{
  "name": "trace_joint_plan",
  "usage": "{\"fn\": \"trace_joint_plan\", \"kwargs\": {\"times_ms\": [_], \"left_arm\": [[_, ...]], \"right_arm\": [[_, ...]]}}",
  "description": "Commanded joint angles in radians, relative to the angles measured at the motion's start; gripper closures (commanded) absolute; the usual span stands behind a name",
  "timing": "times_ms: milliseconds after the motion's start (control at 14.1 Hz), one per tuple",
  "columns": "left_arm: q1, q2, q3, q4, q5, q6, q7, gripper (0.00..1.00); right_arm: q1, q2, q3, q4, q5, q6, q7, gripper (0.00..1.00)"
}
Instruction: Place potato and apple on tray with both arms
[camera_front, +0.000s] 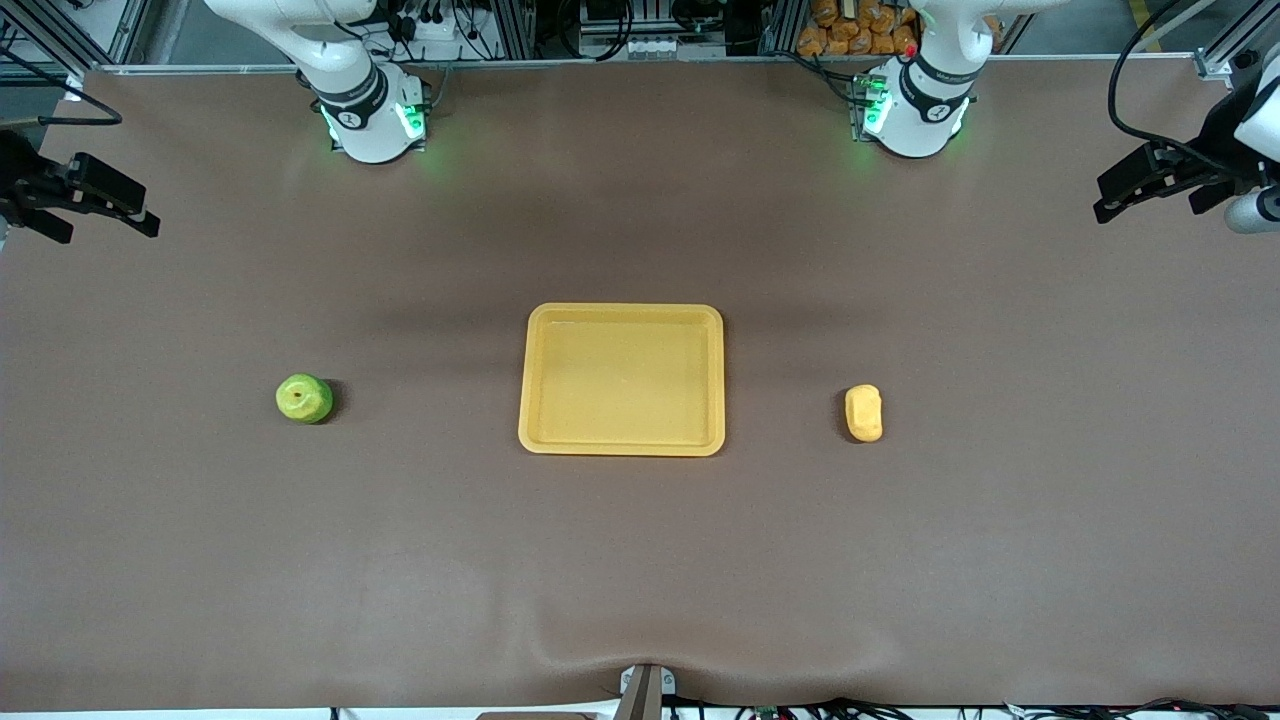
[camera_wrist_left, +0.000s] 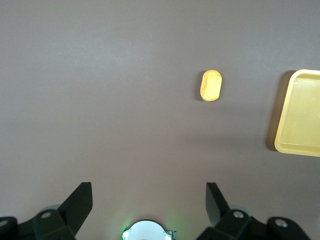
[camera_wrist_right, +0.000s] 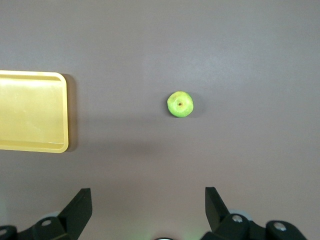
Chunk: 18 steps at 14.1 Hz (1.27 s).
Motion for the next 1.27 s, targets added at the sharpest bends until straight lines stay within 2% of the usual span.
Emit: {"fn": "trace_joint_plan", "kwargs": {"times_ms": [0, 778, 1203], "left_arm": [[0.000, -0.001, -0.004, 0.013, -0.020, -0.017, 0.010, 0.00], [0.002, 0.009, -0.004, 0.012, -0.032, -0.016, 0.022, 0.00], [0.003, 0.019, -0.004, 0.010, -0.032, -0.010, 0.071, 0.00]], "right_arm": [[-0.017, 0.002, 0.011, -0.001, 0.014, -0.021, 0.011, 0.00], [-0.014, 0.008, 0.012, -0.056, 0.002, -0.029, 0.010, 0.00], [-0.002, 0.006, 0.015, -0.146, 0.002, 0.016, 0.011, 0.00]]}}
